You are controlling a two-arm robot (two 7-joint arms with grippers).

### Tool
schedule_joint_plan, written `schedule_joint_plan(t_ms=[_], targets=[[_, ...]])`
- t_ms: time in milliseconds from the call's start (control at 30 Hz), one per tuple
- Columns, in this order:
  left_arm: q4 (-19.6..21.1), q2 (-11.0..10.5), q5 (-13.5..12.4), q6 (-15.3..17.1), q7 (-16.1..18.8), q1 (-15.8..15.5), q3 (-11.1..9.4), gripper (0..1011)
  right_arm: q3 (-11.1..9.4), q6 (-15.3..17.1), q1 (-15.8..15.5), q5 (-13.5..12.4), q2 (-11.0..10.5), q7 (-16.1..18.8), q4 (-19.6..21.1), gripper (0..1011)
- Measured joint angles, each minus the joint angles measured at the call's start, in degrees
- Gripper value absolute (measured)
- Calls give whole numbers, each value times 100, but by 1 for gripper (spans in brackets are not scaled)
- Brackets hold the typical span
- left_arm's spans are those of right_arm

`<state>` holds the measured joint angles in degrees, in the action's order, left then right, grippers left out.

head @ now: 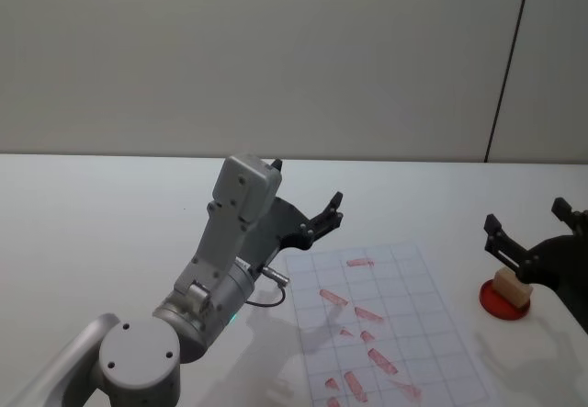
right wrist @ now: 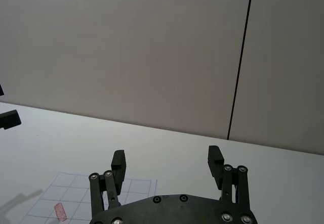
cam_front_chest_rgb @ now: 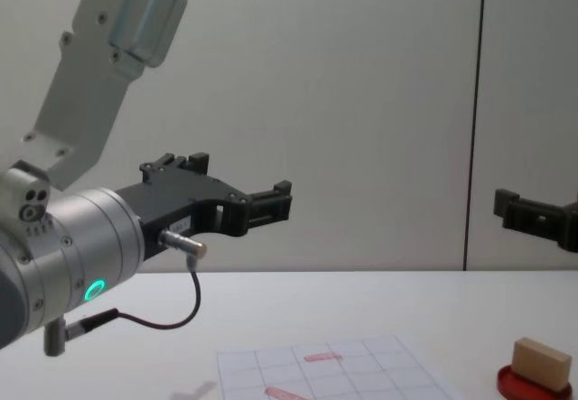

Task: Use the one hand to pick up the stamp and affix it onto the A4 paper.

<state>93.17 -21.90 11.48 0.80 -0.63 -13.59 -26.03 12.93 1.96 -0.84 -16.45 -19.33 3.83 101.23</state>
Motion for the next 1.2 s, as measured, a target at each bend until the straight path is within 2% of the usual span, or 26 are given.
schedule_joint_plan(t_ms=[200, 400, 467, 667, 700, 900, 1200], targets=[[0, 0, 0, 0, 0, 0, 0, 1002, -7, 126, -19, 35, -10, -54, 37, 1000], [0, 0, 0, 0, 0, 0, 0, 1002, -24, 467, -62, 110, -39, -215, 158, 1000], [0, 0, 0, 0, 0, 0, 0, 1002, -43, 742, -94, 150, -64, -342, 251, 1000], [0, 0, 0, 0, 0, 0, 0, 1002, -87, 1299, -148, 193, -108, -567, 435, 1000], [0, 0, 0, 0, 0, 0, 0, 1002, -102, 1493, -162, 203, -122, -635, 490, 1000], [0, 0, 0, 0, 0, 0, 0, 1002, -197, 2172, -226, 206, -204, -847, 719, 1000], [0, 0, 0, 0, 0, 0, 0, 1002, -348, 2651, -274, 88, -307, -926, 868, 1000]])
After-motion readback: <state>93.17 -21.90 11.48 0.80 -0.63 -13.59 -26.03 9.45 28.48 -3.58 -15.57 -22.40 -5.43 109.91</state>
